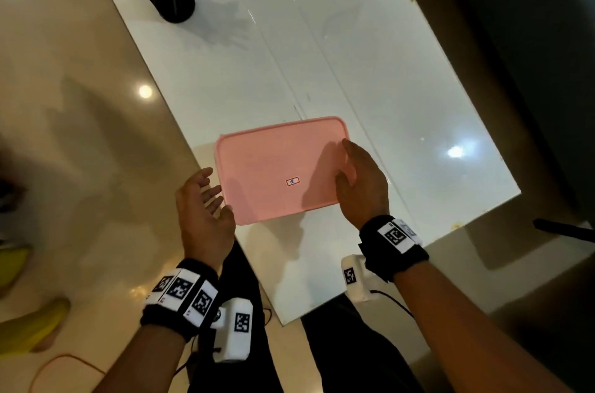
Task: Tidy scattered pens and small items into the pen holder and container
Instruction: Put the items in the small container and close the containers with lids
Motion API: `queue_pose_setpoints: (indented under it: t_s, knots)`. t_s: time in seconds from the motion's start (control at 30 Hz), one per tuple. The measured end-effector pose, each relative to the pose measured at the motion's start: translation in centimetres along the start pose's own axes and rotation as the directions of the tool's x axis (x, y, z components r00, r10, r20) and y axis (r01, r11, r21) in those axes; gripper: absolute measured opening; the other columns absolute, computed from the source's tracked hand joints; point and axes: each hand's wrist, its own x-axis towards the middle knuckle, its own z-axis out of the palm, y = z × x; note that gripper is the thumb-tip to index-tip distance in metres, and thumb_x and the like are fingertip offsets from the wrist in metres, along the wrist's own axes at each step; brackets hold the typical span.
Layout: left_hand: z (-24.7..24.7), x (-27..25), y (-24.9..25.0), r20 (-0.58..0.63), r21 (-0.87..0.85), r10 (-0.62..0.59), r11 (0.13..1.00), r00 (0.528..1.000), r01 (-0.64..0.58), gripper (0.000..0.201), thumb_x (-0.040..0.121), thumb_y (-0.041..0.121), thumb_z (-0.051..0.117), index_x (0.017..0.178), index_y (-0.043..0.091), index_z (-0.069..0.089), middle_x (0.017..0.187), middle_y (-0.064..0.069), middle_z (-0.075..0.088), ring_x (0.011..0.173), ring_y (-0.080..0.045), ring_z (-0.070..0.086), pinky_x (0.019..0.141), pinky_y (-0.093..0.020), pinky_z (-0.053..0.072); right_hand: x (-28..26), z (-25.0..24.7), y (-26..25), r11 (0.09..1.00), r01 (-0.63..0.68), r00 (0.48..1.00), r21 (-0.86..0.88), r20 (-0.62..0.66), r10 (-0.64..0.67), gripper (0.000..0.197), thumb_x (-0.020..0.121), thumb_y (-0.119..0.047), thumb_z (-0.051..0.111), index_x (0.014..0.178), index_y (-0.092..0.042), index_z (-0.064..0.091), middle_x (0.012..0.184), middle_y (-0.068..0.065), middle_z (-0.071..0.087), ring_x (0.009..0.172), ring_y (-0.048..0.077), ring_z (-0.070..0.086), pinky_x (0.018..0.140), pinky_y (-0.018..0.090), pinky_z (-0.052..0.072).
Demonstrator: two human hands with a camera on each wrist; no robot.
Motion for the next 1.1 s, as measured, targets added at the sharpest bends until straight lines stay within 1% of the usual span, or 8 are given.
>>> queue_pose_setpoints:
  t_s: [0.1, 0.2, 0.47, 0.67, 0.83, 0.93, 1.03, 1.1]
  knots:
    - [0.2, 0.9, -0.5, 0.051, 0.102, -0.042, 0.994, 0.998, 0.037, 0.068, 0.075, -0.017, 0.059, 0.131, 0.019, 0.046, 0.124, 0.0, 0.035, 0.103, -0.02, 0.055, 0.089, -0.037, 0.053, 0.4, 0.7, -0.2, 0.996, 0.064, 0.998, -0.067, -0.01, -0.065, 0.052, 0.087, 0.001, 0.054, 0.136, -0.015, 0.054, 0.147, -0.002, 0.046, 0.133, 0.016, 0.045, 0.111, 0.031, 0.037]
    - [0.0, 2.0, -1.0, 0.103, 0.094, -0.088, 0.992, 0.991, 0.079, 0.07, 0.074, -0.013, 0.064, 0.132, 0.02, 0.044, 0.121, -0.005, 0.045, 0.101, -0.022, 0.056, 0.083, -0.037, 0.053, 0.9, 1.0, 0.0, 0.989, 0.107, 0.993, -0.101, -0.037, -0.111, 0.055, 0.081, 0.006, 0.053, 0.129, -0.019, 0.061, 0.148, -0.007, 0.046, 0.129, 0.012, 0.049, 0.103, 0.024, 0.041]
    - [0.1, 5.6, 0.0, 0.144, 0.07, -0.181, 0.983, 0.973, 0.173, 0.051, 0.087, 0.001, 0.061, 0.132, 0.022, 0.05, 0.098, 0.004, 0.056, 0.087, -0.018, 0.06, 0.079, -0.031, 0.05, 1.3, 0.1, -0.1, 0.983, 0.094, 0.995, -0.16, 0.054, -0.087, 0.058, 0.08, 0.006, 0.056, 0.13, -0.022, 0.06, 0.152, -0.012, 0.039, 0.131, 0.01, 0.046, 0.101, 0.015, 0.033]
    - [-1.1, 6.5, -1.2, 0.229, 0.051, -0.21, 0.978, 0.951, 0.204, 0.06, 0.081, -0.01, 0.062, 0.119, 0.037, 0.055, 0.093, 0.004, 0.059, 0.086, -0.02, 0.063, 0.082, -0.034, 0.053, 0.5, -0.4, 0.2, 0.99, -0.008, 0.996, -0.139, 0.089, 0.021, 0.062, 0.079, 0.003, 0.063, 0.136, -0.019, 0.054, 0.156, -0.006, 0.032, 0.135, 0.014, 0.043, 0.105, 0.019, 0.033]
    - [-1.5, 6.5, -1.5, 0.273, 0.068, -0.225, 0.974, 0.936, 0.214, 0.069, 0.076, -0.014, 0.068, 0.118, 0.04, 0.054, 0.096, -0.003, 0.061, 0.089, -0.024, 0.066, 0.083, -0.037, 0.055, -0.3, -0.1, 0.4, 0.987, -0.105, 0.987, -0.12, 0.111, 0.118, 0.072, 0.083, 0.0, 0.06, 0.149, -0.016, 0.036, 0.153, 0.0, 0.038, 0.137, 0.021, 0.042, 0.111, 0.041, 0.038]
    - [-1.3, 6.7, -1.3, 0.276, 0.117, -0.228, 0.972, 0.934, 0.203, 0.073, 0.074, -0.013, 0.07, 0.123, 0.038, 0.053, 0.096, -0.003, 0.061, 0.084, -0.022, 0.067, 0.08, -0.039, 0.057, -0.2, -0.1, 0.1, 0.979, -0.126, 0.979, -0.16, 0.142, 0.149, 0.071, 0.085, -0.001, 0.058, 0.149, -0.017, 0.034, 0.153, 0.0, 0.038, 0.136, 0.023, 0.043, 0.112, 0.04, 0.037]
    - [-1.3, 7.0, -0.5, 0.288, 0.205, -0.214, 0.966, 0.934, 0.158, 0.078, 0.073, -0.014, 0.069, 0.132, 0.033, 0.05, 0.089, 0.004, 0.057, 0.072, -0.011, 0.063, 0.067, -0.024, 0.052, 0.2, -0.5, -0.2, 0.971, -0.161, 0.973, -0.178, 0.139, 0.186, 0.07, 0.084, -0.004, 0.061, 0.148, -0.02, 0.038, 0.149, -0.002, 0.045, 0.127, 0.023, 0.051, 0.109, 0.037, 0.04]
    - [-1.4, 7.4, 0.1, 0.297, 0.271, -0.21, 0.954, 0.931, 0.129, 0.081, 0.072, -0.013, 0.071, 0.133, 0.035, 0.049, 0.088, 0.004, 0.058, 0.07, -0.011, 0.064, 0.067, -0.024, 0.05, 0.7, -0.8, -0.6, 0.97, -0.164, 0.978, -0.18, 0.1, 0.184, 0.06, 0.087, -0.015, 0.064, 0.144, -0.022, 0.045, 0.139, 0.0, 0.055, 0.118, 0.022, 0.059, 0.104, 0.035, 0.044]
